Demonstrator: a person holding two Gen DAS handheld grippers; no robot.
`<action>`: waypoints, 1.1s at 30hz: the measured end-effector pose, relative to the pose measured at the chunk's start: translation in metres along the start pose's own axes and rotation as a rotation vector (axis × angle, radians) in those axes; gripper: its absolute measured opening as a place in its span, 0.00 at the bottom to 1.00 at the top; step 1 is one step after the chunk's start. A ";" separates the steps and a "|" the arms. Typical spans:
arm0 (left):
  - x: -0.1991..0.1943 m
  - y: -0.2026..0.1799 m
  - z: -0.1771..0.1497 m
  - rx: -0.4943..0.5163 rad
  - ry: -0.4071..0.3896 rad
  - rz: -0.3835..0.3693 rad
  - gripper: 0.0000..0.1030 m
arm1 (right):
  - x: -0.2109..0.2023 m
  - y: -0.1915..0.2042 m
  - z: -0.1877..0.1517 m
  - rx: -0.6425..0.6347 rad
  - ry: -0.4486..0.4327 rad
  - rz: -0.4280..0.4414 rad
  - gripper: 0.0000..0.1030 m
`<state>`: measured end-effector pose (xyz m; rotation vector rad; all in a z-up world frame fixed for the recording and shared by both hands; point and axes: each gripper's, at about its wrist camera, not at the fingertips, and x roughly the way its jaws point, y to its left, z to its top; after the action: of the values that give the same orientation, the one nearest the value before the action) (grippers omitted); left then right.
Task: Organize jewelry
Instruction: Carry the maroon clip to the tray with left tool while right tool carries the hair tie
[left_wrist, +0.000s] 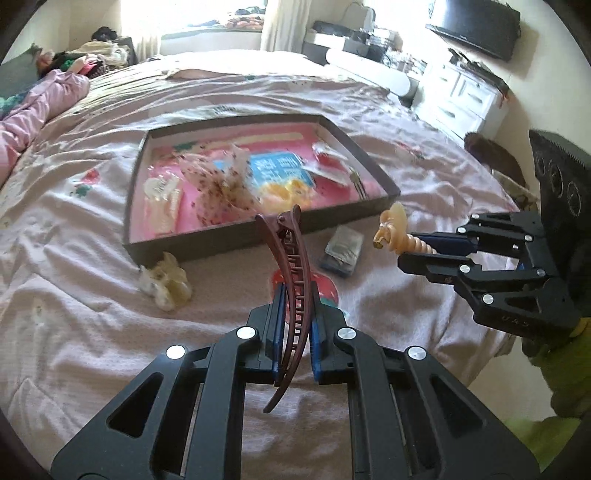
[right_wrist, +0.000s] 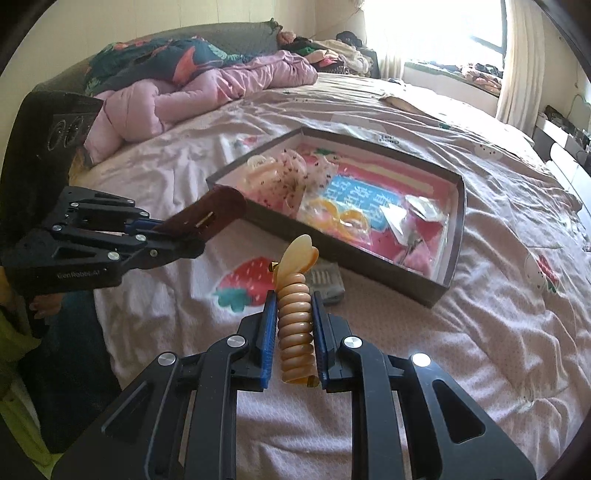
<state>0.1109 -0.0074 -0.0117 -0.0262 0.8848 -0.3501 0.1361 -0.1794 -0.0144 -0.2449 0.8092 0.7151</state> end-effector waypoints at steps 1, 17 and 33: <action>-0.002 0.003 0.001 -0.009 -0.005 0.003 0.06 | 0.000 0.000 0.002 0.004 -0.006 -0.002 0.17; -0.005 0.038 0.032 -0.106 -0.059 0.057 0.06 | 0.011 -0.023 0.035 0.063 -0.070 -0.020 0.17; 0.028 0.044 0.073 -0.125 -0.061 0.063 0.06 | 0.033 -0.067 0.067 0.129 -0.100 -0.105 0.17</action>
<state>0.1953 0.0163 0.0062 -0.1236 0.8438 -0.2332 0.2347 -0.1826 0.0023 -0.1335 0.7387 0.5702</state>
